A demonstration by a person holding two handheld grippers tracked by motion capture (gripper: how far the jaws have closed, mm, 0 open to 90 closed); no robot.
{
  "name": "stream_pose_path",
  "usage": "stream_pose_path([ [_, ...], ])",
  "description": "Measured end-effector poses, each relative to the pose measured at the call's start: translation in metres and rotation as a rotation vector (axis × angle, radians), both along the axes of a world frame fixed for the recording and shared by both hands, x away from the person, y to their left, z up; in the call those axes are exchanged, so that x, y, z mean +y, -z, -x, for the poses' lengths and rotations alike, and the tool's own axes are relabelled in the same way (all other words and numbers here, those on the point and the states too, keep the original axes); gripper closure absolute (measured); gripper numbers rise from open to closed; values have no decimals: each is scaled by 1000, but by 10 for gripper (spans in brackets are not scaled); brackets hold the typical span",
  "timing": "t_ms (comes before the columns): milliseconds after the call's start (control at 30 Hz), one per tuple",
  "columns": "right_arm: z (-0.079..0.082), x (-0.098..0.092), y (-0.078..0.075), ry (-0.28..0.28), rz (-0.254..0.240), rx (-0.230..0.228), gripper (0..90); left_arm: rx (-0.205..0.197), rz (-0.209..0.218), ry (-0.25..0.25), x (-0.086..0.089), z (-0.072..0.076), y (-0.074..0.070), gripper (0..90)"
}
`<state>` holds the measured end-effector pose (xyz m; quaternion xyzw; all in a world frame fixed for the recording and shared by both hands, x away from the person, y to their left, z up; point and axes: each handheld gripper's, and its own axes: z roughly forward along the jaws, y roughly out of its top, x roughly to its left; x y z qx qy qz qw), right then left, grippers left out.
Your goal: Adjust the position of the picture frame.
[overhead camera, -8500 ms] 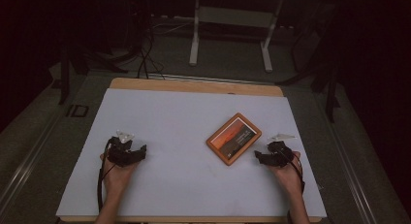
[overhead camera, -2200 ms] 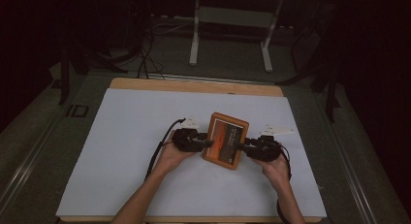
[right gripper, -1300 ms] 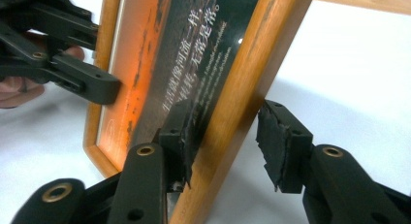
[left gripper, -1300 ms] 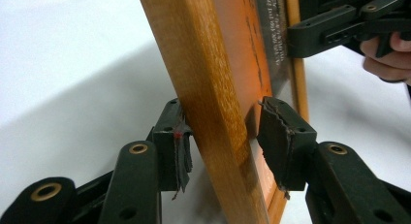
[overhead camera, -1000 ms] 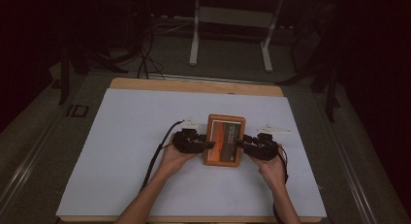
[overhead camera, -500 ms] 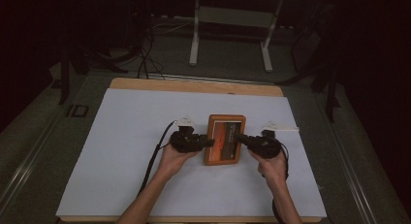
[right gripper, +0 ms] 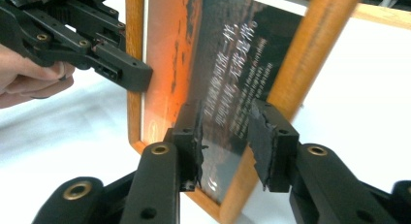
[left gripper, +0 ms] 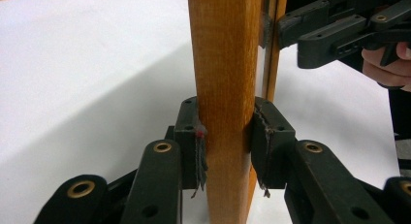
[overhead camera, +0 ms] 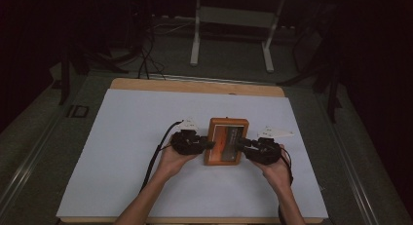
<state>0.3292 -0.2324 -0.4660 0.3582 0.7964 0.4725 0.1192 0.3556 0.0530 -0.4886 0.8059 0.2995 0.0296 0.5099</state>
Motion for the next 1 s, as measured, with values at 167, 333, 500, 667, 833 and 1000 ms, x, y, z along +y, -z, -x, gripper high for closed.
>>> stream_pose_path([
  [167, 2, -5, 0, 2, 4, -7, 612, 2, -1, -4, 0, 0, 0, 681],
  [333, 0, -15, 0, 43, 3, -13, 550, -3, 2, -1, 0, 0, 1, 681],
  [500, -10, -13, 12, 22, -32, 32, 492, -23, -12, 6, -1, 2, -1, 681],
  [667, -24, -8, 28, -55, -107, 79, 454, -22, -6, 12, 0, 1, 0, 682],
  [833, -27, -7, 31, -60, -121, 84, 485, -12, 3, 15, 2, -1, 2, 682],
  [1000, -23, -5, 28, -53, -124, 84, 497, 14, 32, 15, 7, 1, 2, 680],
])
